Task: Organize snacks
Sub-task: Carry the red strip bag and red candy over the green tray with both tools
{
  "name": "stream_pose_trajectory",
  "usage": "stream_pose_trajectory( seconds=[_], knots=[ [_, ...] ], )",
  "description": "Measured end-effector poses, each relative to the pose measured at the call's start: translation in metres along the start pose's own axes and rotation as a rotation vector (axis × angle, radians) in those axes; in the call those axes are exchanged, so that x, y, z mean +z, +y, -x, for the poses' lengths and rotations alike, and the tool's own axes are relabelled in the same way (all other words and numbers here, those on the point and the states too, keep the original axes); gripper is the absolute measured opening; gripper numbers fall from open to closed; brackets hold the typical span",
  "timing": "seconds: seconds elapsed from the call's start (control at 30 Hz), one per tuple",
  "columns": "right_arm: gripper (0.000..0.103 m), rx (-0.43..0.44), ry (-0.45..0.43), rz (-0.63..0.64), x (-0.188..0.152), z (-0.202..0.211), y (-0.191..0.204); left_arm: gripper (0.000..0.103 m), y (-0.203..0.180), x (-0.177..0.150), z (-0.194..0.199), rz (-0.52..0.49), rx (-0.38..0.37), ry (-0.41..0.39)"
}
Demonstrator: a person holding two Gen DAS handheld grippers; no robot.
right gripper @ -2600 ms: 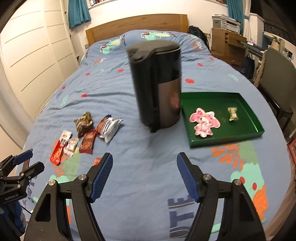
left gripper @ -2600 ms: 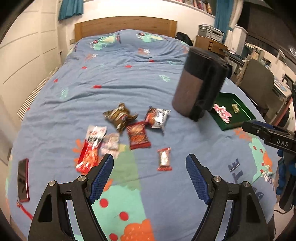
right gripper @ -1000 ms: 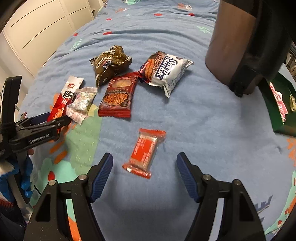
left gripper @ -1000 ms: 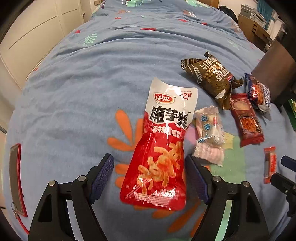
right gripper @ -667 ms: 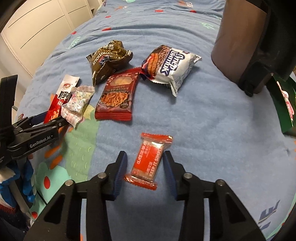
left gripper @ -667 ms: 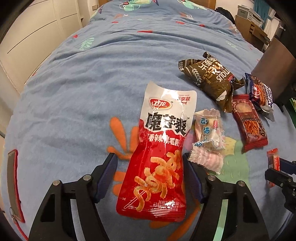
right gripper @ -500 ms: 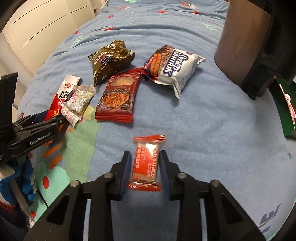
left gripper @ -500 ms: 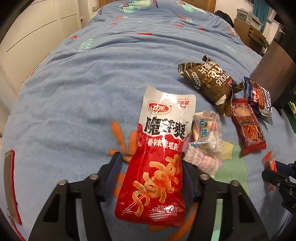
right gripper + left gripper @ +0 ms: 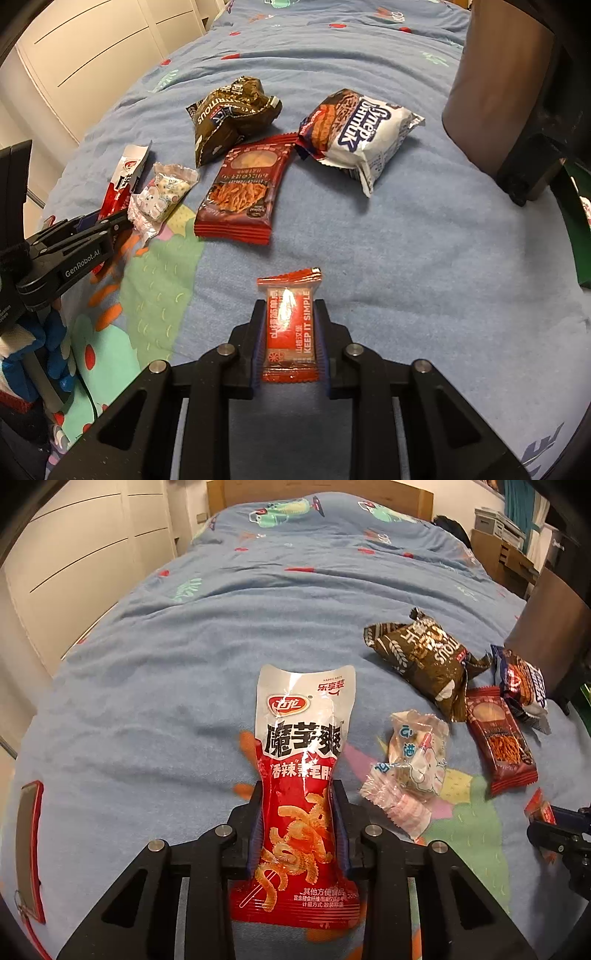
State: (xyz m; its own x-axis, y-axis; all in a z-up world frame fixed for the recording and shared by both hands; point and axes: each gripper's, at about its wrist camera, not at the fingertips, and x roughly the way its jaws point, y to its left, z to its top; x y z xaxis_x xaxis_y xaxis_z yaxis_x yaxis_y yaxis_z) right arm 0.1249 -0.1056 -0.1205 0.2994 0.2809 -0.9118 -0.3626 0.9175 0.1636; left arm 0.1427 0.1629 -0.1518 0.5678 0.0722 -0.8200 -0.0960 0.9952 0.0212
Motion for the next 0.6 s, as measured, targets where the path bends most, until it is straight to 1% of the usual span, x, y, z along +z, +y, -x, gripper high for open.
stream_pose_trajectory(
  seconds=[0.17,0.33,0.47,0.6],
  knots=[
    [0.000,0.030,-0.010,-0.008,-0.001,0.008,-0.003,0.026,0.000,-0.002,0.008,0.021,0.043,-0.029],
    [0.000,0.045,-0.025,-0.007,-0.004,0.021,-0.005,0.026,0.007,-0.004,0.023,0.084,0.070,-0.058],
    [0.000,0.053,-0.042,-0.003,-0.006,0.035,-0.005,0.026,0.011,-0.006,0.038,0.125,0.075,-0.082],
    [0.000,0.057,-0.054,0.008,-0.009,0.049,-0.005,0.026,0.007,-0.012,0.055,0.139,0.059,-0.080]
  ],
)
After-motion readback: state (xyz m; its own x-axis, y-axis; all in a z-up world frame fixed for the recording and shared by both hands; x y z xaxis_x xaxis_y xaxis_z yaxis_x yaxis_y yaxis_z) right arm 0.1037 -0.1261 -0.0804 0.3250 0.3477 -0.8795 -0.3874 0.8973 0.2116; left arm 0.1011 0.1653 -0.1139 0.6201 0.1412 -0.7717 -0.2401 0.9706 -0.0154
